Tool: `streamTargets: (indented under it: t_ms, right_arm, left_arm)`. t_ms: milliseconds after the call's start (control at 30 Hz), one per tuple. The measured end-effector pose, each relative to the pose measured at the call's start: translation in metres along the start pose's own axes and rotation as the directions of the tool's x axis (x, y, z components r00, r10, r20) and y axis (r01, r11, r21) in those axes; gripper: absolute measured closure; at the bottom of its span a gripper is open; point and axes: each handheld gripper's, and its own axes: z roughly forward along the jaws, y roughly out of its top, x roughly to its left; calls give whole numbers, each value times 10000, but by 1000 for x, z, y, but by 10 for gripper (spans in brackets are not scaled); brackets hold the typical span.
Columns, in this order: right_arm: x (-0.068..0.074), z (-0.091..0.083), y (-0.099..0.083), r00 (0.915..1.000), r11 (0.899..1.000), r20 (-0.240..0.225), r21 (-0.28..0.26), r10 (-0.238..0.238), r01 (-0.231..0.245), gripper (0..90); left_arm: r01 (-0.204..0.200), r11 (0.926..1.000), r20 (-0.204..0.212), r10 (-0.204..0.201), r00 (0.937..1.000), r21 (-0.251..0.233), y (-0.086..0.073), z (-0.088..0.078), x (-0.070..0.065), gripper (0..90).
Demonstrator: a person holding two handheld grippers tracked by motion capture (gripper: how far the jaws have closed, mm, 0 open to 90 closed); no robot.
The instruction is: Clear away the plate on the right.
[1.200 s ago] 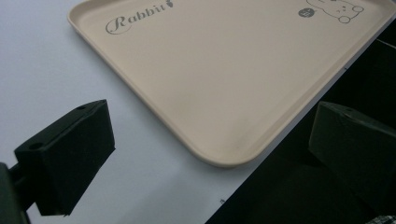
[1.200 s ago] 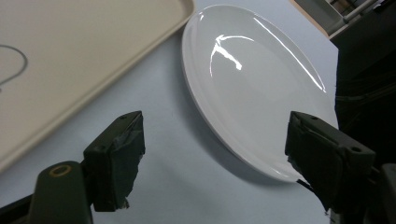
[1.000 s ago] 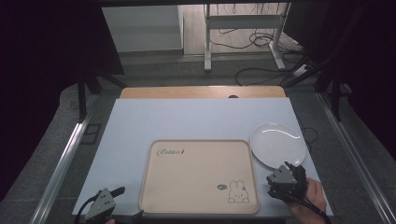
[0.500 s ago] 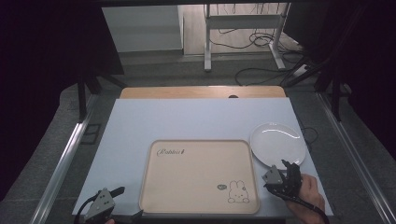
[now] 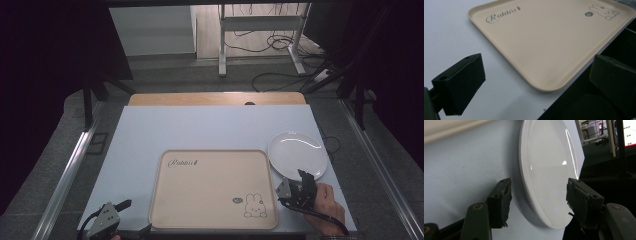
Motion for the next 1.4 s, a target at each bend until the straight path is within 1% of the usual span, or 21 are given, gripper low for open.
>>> streamTargets:
  t_ms: [67, 100, 133, 333, 467, 567, 700, 733, 767, 867, 900, 933, 967, 1067, 1167, 1200, 1233, 1300, 1333, 1367, 1400]
  right_arm:
    - [2, 3, 1, 9996, 9996, -12, 101, -269, 269, 384]
    - [2, 3, 1, 9996, 9996, -12, 101, -269, 269, 384]
    - [4, 4, 2, 9992, 9990, -3, 166, -410, 410, 391]
    - [5, 7, 3, 9982, 9977, 66, 311, -597, 594, 403]
    - [6, 9, 4, 9971, 9965, 173, 401, -735, 727, 405]
    - [7, 12, 6, 9942, 9934, 361, 574, -1014, 993, 422]
    - [8, 15, 7, 9915, 9907, 466, 673, -1213, 1180, 449]
    - [8, 16, 8, 9903, 9895, 487, 706, -1299, 1263, 461]
    - [10, 18, 9, 9858, 9853, 607, 796, -1563, 1513, 479]
    - [10, 20, 11, 9828, 9821, 640, 855, -1732, 1676, 509]
    - [11, 23, 12, 9802, 9791, 630, 915, -1877, 1816, 542]
    - [11, 23, 12, 9802, 9791, 630, 915, -1877, 1816, 542]
    - [12, 25, 13, 9764, 9747, 598, 965, -2077, 2014, 581]
    - [13, 28, 14, 9711, 9694, 639, 1034, -2300, 2228, 636]
    - [15, 31, 15, 9636, 9617, 664, 1100, -2590, 2509, 677]
    - [15, 31, 15, 9636, 9617, 664, 1100, -2590, 2509, 677]
    - [17, 32, 16, 9589, 9568, 648, 1124, -2764, 2682, 732]
    - [18, 33, 15, 9591, 9562, 516, 1098, -2782, 2714, 804]
    - [18, 33, 15, 9591, 9562, 516, 1098, -2782, 2714, 804]
    - [18, 33, 15, 9596, 9561, 404, 1063, -2786, 2731, 835]
    - [19, 33, 14, 9587, 9557, 432, 1036, -2810, 2755, 838]
  left_arm:
    - [27, 9999, -21, -28, 10000, -146, -1, -2, 0, 0]
    - [27, 9999, -21, -28, 10000, -146, -1, -2, 0, 0]
    - [10, 9998, -56, -11, 10000, -186, -1, -2, 0, 0]
    - [-15, 9993, -191, 7, 9998, -387, -2, -4, -2, 0]
    - [109, 9984, -197, -120, 9997, -558, -2, -6, 0, 0]
    - [309, 9961, -190, -326, 9993, -824, -4, -8, 1, 0]
    - [351, 9960, -137, -363, 9992, -819, -4, -8, 2, 0]
    - [348, 9960, -138, -361, 9993, -820, -4, -9, 2, 0]
    - [351, 9959, -134, -363, 9992, -833, -4, -9, 2, 0]
    - [392, 9955, -116, -404, 9991, -862, -4, -9, 2, 0]
    - [416, 9953, -109, -427, 9990, -878, -4, -9, 2, 0]
    - [436, 9950, -97, -447, 9990, -898, -4, -9, 3, 0]
    - [462, 9947, -90, -472, 9988, -914, -4, -9, 3, 0]
    - [462, 9949, -62, -469, 9989, -899, -4, -9, 3, 0]
    - [454, 9949, -66, -462, 9989, -900, -4, -9, 3, 0]
    - [454, 9949, -66, -462, 9989, -900, -4, -9, 3, 0]
    - [470, 9949, -52, -477, 9988, -898, -4, -9, 3, 0]
    - [459, 9951, -38, -464, 9989, -876, -4, -9, 3, 0]
    - [459, 9951, -38, -464, 9989, -876, -4, -9, 3, 0]
    - [447, 9953, -27, -451, 9990, -854, -4, -9, 4, 0]
    - [431, 9957, -19, -434, 9991, -820, -4, -8, 3, 0]
